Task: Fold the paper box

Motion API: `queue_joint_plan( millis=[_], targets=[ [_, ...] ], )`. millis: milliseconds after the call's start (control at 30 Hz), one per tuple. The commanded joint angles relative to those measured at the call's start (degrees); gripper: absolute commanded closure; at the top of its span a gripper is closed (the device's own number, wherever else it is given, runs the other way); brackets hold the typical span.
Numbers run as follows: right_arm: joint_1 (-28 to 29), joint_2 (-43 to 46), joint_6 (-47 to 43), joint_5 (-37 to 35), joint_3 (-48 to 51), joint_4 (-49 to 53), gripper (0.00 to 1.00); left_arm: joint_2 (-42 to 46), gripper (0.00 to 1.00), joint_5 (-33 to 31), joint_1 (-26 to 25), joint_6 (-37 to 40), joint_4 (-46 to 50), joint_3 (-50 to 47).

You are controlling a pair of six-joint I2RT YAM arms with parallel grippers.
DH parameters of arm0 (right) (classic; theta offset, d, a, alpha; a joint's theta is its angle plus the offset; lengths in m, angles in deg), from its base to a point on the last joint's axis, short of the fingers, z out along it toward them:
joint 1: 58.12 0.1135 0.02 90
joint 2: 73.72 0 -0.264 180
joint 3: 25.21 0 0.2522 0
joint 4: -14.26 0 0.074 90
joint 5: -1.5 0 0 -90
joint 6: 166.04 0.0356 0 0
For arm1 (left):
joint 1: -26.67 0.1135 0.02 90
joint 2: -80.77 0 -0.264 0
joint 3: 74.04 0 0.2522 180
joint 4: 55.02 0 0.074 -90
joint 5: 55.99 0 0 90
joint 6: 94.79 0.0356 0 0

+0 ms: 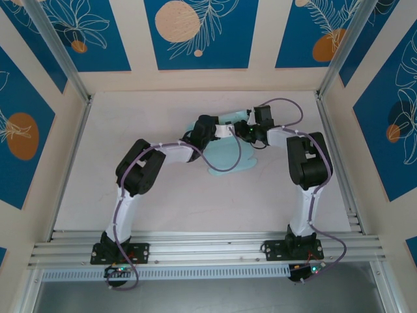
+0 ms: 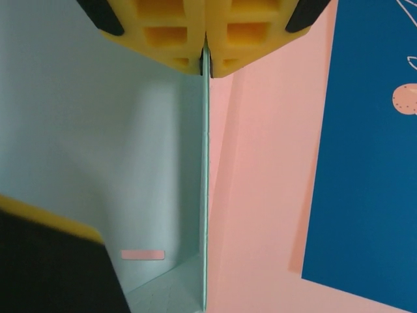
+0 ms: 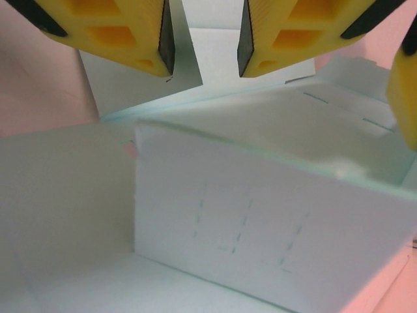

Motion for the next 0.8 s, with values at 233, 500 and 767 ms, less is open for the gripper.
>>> queue_joint_plan(
  millis=[233,500,767],
  targets=[
    [-9.36,14.14,-1.21,6.56,7.48,3.29,0.57,-0.31,1.00,2.65,-0.92,6.16,-9.20,-3.88],
    [-17.41,8.67,-0.16,12.09,1.20,3.49,0.57,-0.53,1.00,3.25,-1.23,8.91,-12.10,-5.00],
    [-18.67,-4.67,3.61,19.24,-7.94,1.72,0.57,-1.03,1.00,3.29,-1.54,9.98,-12.81,-5.35]
  ],
)
